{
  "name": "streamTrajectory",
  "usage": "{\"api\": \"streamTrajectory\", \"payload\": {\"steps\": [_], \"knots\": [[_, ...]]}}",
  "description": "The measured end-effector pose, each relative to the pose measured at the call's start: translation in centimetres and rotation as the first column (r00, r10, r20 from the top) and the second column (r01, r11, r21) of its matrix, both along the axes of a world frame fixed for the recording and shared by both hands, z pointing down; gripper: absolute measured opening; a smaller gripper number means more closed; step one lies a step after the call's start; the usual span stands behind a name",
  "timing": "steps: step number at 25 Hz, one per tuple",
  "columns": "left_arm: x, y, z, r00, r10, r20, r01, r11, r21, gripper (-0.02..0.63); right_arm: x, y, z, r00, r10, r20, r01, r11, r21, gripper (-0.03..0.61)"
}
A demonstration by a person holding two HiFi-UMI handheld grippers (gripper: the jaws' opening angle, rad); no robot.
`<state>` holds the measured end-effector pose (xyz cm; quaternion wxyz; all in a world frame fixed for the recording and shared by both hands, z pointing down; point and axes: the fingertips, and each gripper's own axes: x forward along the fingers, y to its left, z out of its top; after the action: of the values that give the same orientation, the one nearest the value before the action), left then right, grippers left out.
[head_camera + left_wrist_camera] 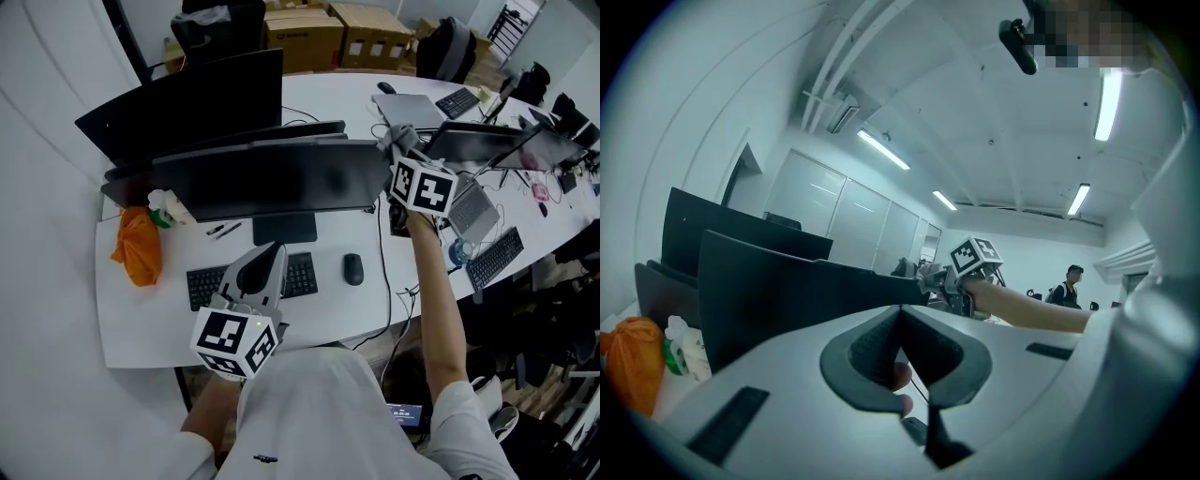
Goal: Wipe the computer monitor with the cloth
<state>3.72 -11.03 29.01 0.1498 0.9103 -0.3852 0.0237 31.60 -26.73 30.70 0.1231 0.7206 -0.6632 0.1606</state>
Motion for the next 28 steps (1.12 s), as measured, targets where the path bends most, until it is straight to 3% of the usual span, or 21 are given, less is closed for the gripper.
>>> {"api": "streamTrajectory", "payload": {"steps": [11, 20, 28], "knots": [[4.1, 0.5, 1.4, 0.998, 0.038, 0.051, -0.036, 0.999, -0.026, 0.014, 5.0, 0.8, 0.9, 0.999, 0.021, 0.037, -0.023, 0.998, 0.053, 0.025], [6.5, 1.0, 1.6, 0.995, 0.015, 0.099, -0.012, 0.999, -0.03, 0.014, 4.9, 0.5, 6.0, 0.981, -0.194, 0.02, 0.194, 0.981, 0.014, 0.025], [8.5, 1.7, 3.2, 0.99, 0.0, 0.141, 0.01, 0.998, -0.068, 0.014, 3.9, 1.0, 11.6, 0.958, -0.286, 0.023, 0.287, 0.957, -0.049, 0.025]]}}
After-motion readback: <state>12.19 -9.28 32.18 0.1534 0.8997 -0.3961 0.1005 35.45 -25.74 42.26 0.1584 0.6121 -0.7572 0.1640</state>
